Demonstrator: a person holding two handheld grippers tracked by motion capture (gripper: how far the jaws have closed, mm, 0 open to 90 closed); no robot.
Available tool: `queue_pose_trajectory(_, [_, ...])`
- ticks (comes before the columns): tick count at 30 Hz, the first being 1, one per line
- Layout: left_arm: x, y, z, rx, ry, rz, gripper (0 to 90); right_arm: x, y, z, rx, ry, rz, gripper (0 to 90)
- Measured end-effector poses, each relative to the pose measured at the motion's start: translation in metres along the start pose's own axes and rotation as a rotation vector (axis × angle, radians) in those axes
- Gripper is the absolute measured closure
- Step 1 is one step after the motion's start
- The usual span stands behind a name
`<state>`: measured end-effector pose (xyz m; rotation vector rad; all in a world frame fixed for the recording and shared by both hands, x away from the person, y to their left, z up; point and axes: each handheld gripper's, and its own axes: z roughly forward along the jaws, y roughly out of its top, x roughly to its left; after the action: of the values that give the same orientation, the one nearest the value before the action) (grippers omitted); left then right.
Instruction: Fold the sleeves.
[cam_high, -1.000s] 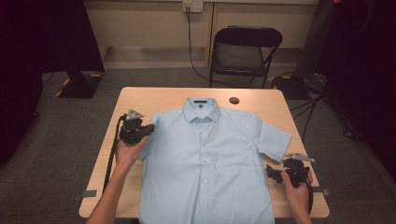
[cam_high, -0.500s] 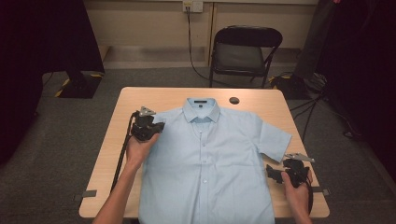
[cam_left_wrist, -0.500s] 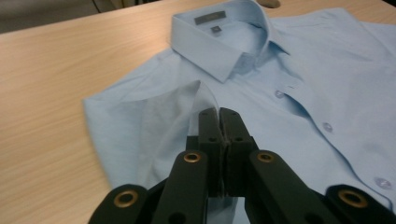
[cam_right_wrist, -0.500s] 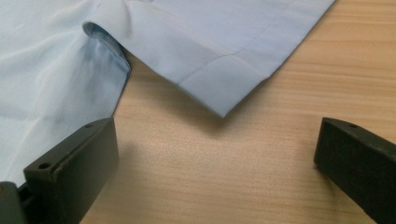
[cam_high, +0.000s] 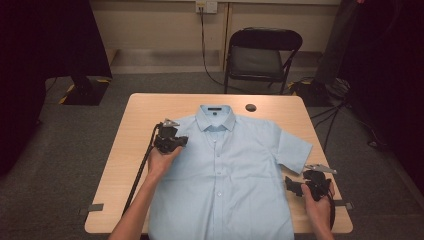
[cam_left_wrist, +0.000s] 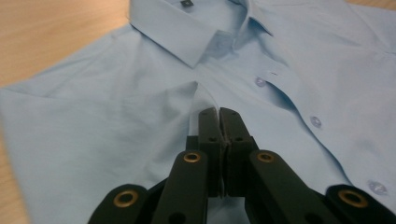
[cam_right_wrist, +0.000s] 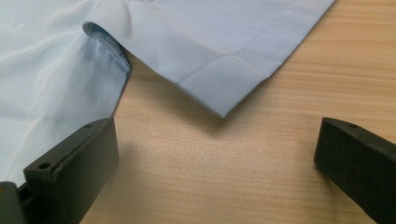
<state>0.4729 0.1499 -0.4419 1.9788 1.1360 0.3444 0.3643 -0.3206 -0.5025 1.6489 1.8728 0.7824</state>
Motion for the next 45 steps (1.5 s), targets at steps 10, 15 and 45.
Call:
queue_pose_trajectory(10, [-0.005, -0.011, 0.026, 0.054, -0.011, -0.009, 88.9, 0.000, 0.000, 0.000, 0.000, 0.000, 0.000, 0.0])
queue_pose_trajectory(15, [-0.006, -0.014, 0.033, 0.075, -0.011, -0.006, 88.9, 0.000, 0.000, 0.000, 0.000, 0.000, 0.000, 0.0])
queue_pose_trajectory(45, [0.026, -0.057, -0.042, 0.073, -0.004, 0.012, 71.5, 0.000, 0.000, 0.000, 0.000, 0.000, 0.000, 0.0])
